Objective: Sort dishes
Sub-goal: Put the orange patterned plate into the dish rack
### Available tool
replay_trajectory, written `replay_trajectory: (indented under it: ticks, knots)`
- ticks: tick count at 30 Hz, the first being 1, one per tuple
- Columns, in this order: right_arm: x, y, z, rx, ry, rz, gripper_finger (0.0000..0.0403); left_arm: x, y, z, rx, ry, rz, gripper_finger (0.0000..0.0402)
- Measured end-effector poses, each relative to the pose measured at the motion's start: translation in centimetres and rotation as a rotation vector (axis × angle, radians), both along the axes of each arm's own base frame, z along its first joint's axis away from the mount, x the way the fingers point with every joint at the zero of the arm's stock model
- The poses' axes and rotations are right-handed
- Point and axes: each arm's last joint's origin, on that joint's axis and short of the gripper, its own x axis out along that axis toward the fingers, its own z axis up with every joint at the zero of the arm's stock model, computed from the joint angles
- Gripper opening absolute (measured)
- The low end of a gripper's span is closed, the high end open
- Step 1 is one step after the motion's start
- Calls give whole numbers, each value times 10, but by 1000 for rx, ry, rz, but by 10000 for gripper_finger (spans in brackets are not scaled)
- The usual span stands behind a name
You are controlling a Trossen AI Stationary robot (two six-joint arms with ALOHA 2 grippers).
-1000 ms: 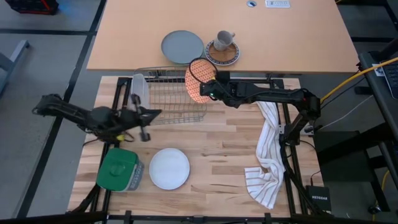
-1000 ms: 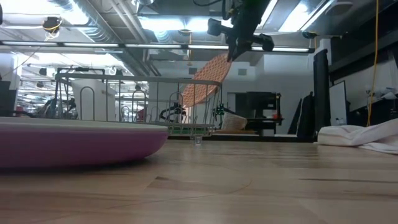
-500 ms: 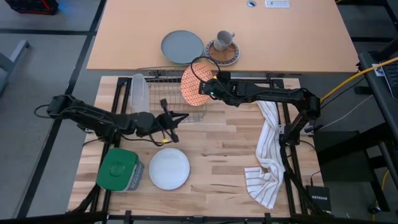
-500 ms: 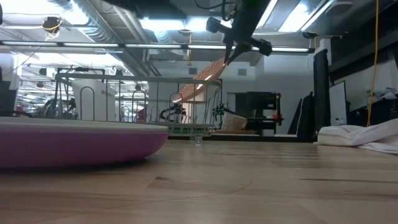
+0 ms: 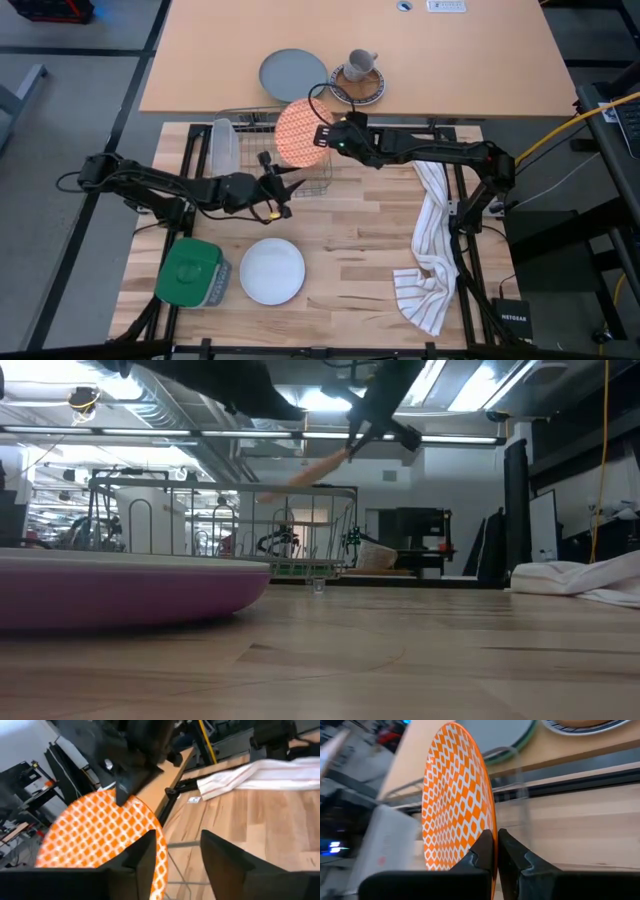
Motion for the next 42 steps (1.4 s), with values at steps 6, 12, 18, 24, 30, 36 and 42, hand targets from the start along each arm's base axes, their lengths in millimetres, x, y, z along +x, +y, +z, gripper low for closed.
replay_trajectory:
  ticks: [6, 12, 18, 24, 30, 36, 42]
  knots:
    - [6, 0, 6, -5, -92, 18, 11, -1, 6, -3, 10, 38, 36, 164]
    - [6, 0, 6, 28, -122, 8, 11, -3, 12, -4, 110, 111, 115, 164]
    - [6, 1, 6, 71, -158, 2, 11, -4, 12, -9, 156, 200, 107, 164]
    - [7, 2, 6, 112, -189, 13, 11, -6, 13, -12, 214, 266, 132, 164]
    - [11, 2, 10, 134, -251, 57, 11, -7, 14, -12, 276, 317, 154, 164]
    - [14, 2, 14, 139, -298, 86, 11, -9, 15, -13, 316, 363, 216, 164]
    - [14, 4, 14, 166, -299, 121, 11, -10, 17, -12, 380, 419, 282, 164]
